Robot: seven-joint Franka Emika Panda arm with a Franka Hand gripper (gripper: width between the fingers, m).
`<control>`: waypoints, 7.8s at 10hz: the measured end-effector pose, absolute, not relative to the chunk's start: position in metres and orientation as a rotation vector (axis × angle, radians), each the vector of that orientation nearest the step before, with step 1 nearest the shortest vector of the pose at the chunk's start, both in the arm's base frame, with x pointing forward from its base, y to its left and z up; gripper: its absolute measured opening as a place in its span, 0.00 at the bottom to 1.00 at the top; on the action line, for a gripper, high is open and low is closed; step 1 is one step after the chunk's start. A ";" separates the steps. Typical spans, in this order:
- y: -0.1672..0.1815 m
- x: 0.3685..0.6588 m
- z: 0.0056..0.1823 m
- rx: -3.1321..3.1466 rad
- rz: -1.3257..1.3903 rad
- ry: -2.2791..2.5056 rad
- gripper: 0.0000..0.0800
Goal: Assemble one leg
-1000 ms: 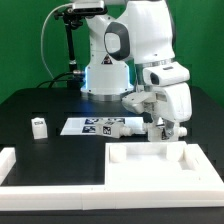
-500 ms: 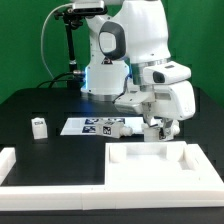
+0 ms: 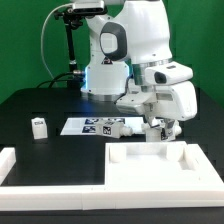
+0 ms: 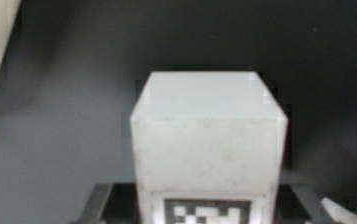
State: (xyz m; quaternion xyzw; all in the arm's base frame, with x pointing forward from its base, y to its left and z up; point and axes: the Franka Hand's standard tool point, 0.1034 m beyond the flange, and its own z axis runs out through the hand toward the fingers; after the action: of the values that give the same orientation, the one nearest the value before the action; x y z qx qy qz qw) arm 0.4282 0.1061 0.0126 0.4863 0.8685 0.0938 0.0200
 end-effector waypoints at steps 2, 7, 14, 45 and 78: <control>0.108 0.427 0.014 1.368 0.292 2.757 0.36; 0.109 0.426 0.013 1.291 0.289 2.790 0.36; 0.090 0.447 0.041 1.279 0.275 2.726 0.81; 0.090 0.456 0.052 3.141 -0.044 -1.182 0.81; 0.083 0.447 0.037 3.049 -1.469 -1.222 0.36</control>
Offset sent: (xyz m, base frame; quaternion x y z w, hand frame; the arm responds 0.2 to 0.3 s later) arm -0.0081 0.0009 0.0030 -0.0021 -0.0123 -0.1387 0.9903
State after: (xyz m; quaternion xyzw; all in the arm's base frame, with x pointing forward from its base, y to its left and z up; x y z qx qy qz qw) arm 0.4471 0.0829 0.0367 0.8254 -0.3307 -0.3977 -0.2262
